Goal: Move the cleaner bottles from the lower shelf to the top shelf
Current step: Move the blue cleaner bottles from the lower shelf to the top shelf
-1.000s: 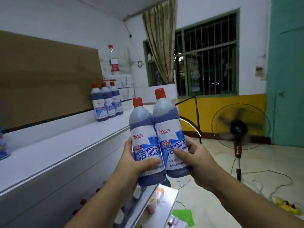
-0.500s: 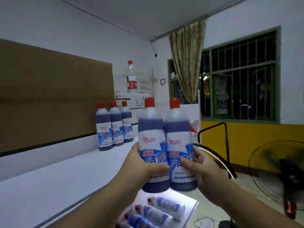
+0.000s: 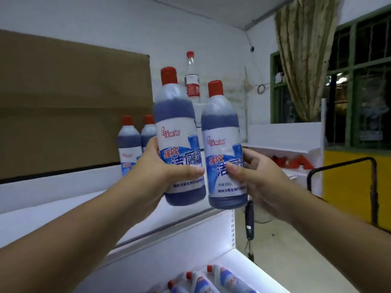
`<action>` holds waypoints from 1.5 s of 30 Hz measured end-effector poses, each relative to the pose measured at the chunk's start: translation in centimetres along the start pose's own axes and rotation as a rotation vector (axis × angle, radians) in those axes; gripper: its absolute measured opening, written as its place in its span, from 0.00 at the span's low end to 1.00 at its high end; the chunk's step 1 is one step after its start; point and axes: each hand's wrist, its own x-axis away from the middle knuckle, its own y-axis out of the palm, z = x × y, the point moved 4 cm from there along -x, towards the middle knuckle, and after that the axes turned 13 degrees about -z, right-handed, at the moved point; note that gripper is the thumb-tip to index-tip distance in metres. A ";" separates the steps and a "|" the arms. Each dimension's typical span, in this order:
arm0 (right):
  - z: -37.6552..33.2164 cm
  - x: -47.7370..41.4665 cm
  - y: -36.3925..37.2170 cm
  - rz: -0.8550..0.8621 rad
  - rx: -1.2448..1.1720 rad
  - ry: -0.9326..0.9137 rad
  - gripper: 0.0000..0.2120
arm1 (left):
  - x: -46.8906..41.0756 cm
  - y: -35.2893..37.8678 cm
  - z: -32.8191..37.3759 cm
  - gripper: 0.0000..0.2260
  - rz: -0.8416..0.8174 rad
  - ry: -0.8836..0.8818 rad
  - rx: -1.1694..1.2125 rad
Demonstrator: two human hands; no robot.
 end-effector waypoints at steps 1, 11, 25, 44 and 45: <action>-0.1 -0.9 -0.6 -0.032 -0.011 -0.010 0.25 | -0.2 -0.2 0.4 0.40 0.040 0.007 -0.027; 0.2 -12.3 -0.2 -0.312 -0.064 -0.028 0.24 | 0.1 -5.5 5.5 0.38 0.408 -0.010 -0.428; 4.1 -21.9 1.4 -0.289 0.004 -0.109 0.20 | -4.5 -13.5 -4.2 0.34 0.538 -0.076 -0.404; 10.7 -21.4 3.1 -0.457 0.284 -0.144 0.29 | -4.9 -14.2 -9.4 0.37 0.456 -0.297 -0.591; 10.8 -21.5 3.2 -0.461 0.306 -0.145 0.29 | -4.7 -14.1 -9.3 0.36 0.445 -0.311 -0.593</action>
